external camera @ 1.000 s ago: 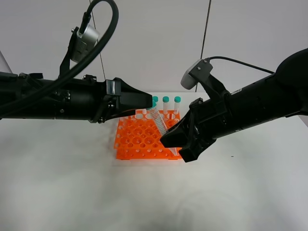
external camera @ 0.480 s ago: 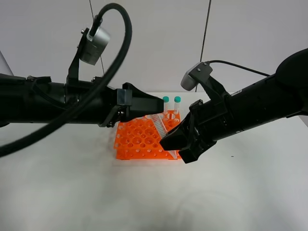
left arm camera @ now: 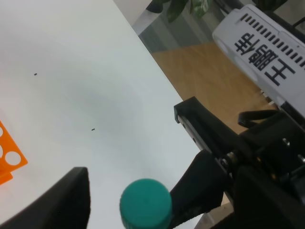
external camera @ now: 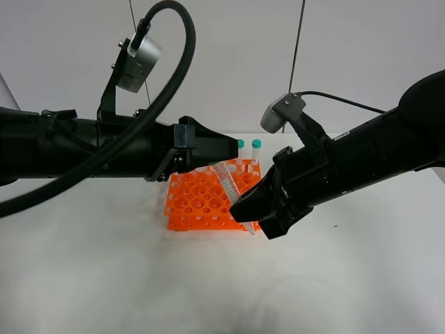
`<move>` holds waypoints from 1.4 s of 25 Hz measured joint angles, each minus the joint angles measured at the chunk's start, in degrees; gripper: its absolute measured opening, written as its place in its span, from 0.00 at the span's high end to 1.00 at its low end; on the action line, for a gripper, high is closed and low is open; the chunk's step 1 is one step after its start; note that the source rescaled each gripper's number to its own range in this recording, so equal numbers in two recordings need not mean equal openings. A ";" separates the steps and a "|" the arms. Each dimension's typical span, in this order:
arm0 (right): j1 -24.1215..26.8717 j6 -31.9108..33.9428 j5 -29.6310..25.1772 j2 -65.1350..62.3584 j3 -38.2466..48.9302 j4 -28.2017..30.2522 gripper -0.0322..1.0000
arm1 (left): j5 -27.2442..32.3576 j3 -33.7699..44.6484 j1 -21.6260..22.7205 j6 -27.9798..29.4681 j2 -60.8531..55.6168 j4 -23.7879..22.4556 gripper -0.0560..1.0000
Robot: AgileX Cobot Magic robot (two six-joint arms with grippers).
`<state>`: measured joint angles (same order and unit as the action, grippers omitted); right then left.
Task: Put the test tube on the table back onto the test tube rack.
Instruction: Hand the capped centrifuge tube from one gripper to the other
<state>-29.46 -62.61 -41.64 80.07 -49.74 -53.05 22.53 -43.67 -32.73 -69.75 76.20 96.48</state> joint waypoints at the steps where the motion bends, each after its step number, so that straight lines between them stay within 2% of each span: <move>1: 0.00 0.00 0.00 0.00 0.00 -0.23 0.96 | 0.00 0.00 0.00 0.00 0.00 -0.06 0.11; 13: 0.00 0.00 0.11 0.00 0.00 -2.08 0.96 | 1.34 0.00 0.00 0.00 0.00 -2.11 0.11; 19: 0.00 0.00 -0.54 0.00 0.00 -2.14 0.96 | 1.39 0.00 0.00 0.00 0.00 -2.16 0.31; 26: 0.00 0.00 -1.35 0.00 0.00 -2.14 0.96 | 1.39 0.00 0.00 0.06 0.00 -2.16 0.38; 32: 0.00 0.12 -0.88 0.00 0.00 -2.14 0.96 | 1.28 0.00 0.00 0.06 0.00 -2.23 0.64; 35: 0.00 0.12 -0.93 0.00 0.00 -2.27 0.96 | 0.77 0.00 0.00 0.06 0.12 -2.34 0.95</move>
<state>-29.46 -62.49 -42.57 80.07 -49.74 -55.32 23.31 -43.67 -32.73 -69.69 76.32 94.15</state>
